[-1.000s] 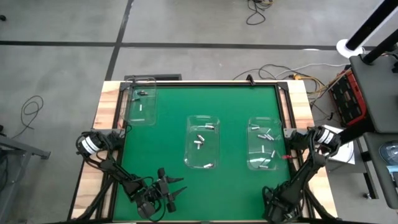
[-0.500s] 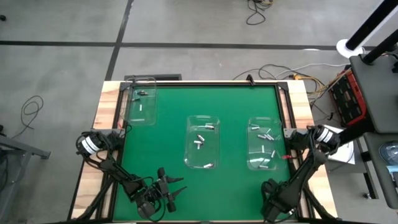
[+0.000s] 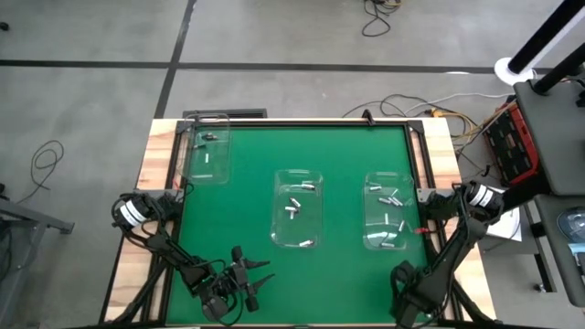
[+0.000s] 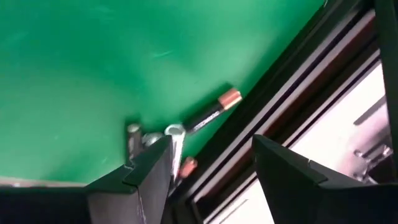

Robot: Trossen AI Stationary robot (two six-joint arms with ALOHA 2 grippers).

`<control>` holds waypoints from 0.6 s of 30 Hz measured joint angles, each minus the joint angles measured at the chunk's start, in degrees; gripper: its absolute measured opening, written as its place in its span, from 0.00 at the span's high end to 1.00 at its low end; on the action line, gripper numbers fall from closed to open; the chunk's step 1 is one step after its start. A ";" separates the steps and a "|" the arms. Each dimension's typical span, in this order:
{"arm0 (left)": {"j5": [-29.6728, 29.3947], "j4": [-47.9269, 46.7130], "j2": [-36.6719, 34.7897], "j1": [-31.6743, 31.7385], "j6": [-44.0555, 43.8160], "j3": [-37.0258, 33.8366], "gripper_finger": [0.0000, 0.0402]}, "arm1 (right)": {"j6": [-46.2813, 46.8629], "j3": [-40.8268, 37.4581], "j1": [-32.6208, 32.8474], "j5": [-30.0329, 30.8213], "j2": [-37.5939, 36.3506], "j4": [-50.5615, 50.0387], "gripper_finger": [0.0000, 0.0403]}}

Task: Sort batteries
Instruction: Put the black battery into the left transparent bin

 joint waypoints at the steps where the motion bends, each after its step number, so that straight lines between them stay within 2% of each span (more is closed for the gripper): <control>1: 0.00 0.02 0.00 0.01 -0.25 0.02 0.61 | 0.82 -0.81 0.21 -0.39 -0.21 1.17 0.48; 8: 0.02 0.01 0.00 0.00 -0.35 0.00 0.61 | 4.38 -4.16 0.19 -0.59 -0.57 3.87 0.48; 12: 0.39 -0.02 0.00 0.00 -0.22 0.00 0.61 | 4.64 -4.25 -0.03 -3.25 -0.49 4.29 0.50; 18: 0.42 -0.03 0.00 0.00 0.00 0.00 0.61 | 3.83 -2.11 -2.38 -3.75 -0.35 3.34 0.56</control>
